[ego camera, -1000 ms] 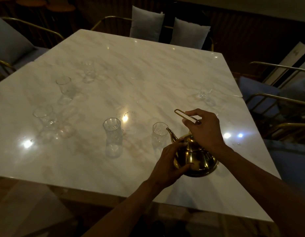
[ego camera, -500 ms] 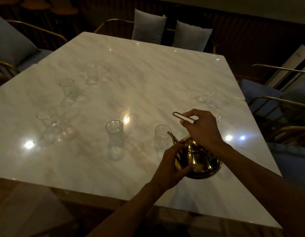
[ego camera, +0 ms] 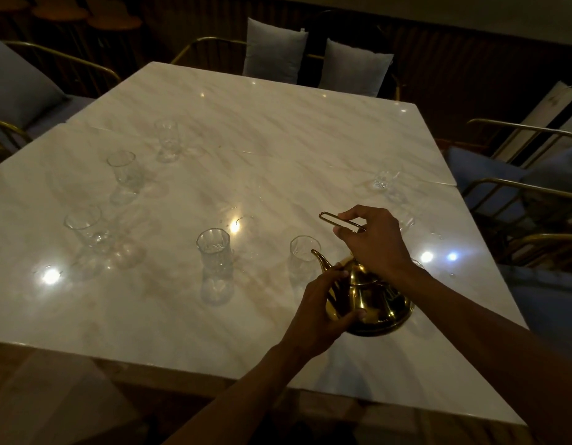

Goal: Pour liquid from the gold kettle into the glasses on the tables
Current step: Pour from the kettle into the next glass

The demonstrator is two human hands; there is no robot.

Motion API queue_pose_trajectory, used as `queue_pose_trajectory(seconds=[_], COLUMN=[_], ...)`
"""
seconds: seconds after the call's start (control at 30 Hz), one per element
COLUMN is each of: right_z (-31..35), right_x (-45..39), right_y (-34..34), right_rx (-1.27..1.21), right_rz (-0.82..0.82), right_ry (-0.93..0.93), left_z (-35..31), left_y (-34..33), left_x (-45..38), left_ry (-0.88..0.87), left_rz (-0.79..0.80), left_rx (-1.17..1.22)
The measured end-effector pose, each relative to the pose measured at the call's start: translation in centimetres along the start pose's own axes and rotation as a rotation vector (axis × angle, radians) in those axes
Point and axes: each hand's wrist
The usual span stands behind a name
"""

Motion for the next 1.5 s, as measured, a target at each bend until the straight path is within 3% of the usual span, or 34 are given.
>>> queue_pose_trajectory(seconds=[1.5], right_z=[0.33], right_x=[-0.46], right_y=[-0.26], right_rx=[-0.012], right_rz=[0.038], right_ry=[-0.015], left_z=[-0.02], left_y=[-0.18], left_x=[-0.01], left_ry=[-0.001], left_rz=[-0.02], left_rx=[0.014])
Point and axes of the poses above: each hand's wrist, its own x-axis away from the middle knuckle, its own y-axis out of the back of the hand, z = x × y, and after that the axes turned 13 degrees about x, right-handed
